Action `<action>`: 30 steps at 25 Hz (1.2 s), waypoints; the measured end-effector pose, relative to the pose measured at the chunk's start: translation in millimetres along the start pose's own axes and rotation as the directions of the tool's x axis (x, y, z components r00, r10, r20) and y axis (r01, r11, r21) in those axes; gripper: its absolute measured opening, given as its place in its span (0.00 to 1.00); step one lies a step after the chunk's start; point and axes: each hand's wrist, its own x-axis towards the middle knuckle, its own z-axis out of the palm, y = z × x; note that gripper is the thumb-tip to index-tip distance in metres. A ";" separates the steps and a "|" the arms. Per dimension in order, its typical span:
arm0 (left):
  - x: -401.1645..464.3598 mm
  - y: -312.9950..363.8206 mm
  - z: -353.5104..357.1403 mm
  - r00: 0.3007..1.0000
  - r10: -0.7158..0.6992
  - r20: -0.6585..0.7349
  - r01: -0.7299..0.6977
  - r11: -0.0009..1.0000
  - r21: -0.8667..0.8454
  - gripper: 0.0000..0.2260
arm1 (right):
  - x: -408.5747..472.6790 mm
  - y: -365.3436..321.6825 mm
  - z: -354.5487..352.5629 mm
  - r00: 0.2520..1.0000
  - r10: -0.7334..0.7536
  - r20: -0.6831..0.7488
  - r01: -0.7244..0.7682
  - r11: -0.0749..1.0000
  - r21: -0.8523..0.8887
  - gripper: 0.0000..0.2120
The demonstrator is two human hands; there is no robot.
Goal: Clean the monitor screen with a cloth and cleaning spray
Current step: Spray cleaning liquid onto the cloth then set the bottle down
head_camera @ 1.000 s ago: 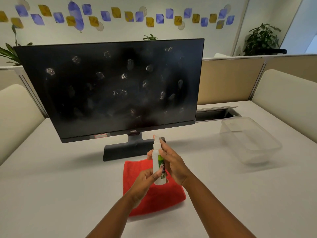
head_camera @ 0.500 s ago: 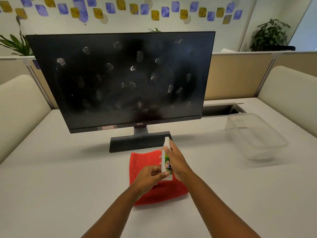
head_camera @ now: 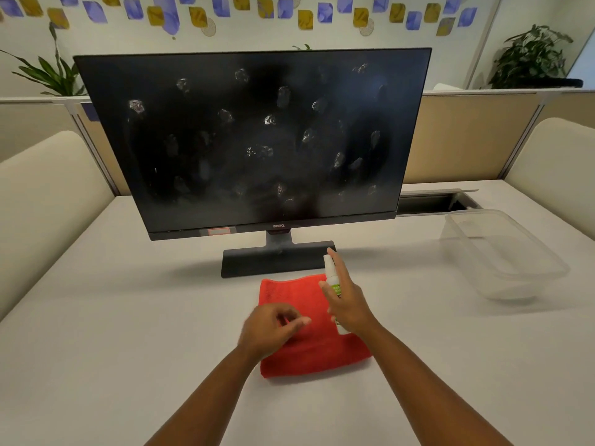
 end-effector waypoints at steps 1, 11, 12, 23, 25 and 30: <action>-0.5 -12.1 -3.2 0.987 0.047 -0.152 -0.017 0.982 0.188 0.19 | 2.8 3.3 -0.1 1.000 0.004 0.001 -0.004 0.992 -0.128 0.27; -11.5 -75.5 14.3 1.000 -0.007 0.012 -0.001 0.829 0.559 0.40 | 24.4 1.1 36.6 0.977 0.069 0.204 0.112 0.646 -0.755 0.25; -11.2 -75.4 14.4 1.000 -0.012 0.015 0.001 0.825 0.565 0.40 | 24.9 -1.4 40.4 0.970 0.074 0.233 0.139 0.616 -0.775 0.25; -10.9 -76.8 16.1 1.000 0.008 0.011 -0.013 0.831 0.556 0.40 | 20.7 -0.6 53.0 0.950 0.074 0.305 0.213 0.562 -0.799 0.24; -10.7 -77.4 16.2 1.000 0.009 0.009 -0.012 0.827 0.562 0.40 | 20.2 1.7 51.4 0.957 0.076 0.281 0.186 0.583 -0.791 0.23; -10.8 -78.6 16.8 1.000 0.011 0.012 -0.016 0.832 0.554 0.40 | 24.3 11.8 25.4 0.988 0.106 0.113 0.020 0.631 -0.775 0.26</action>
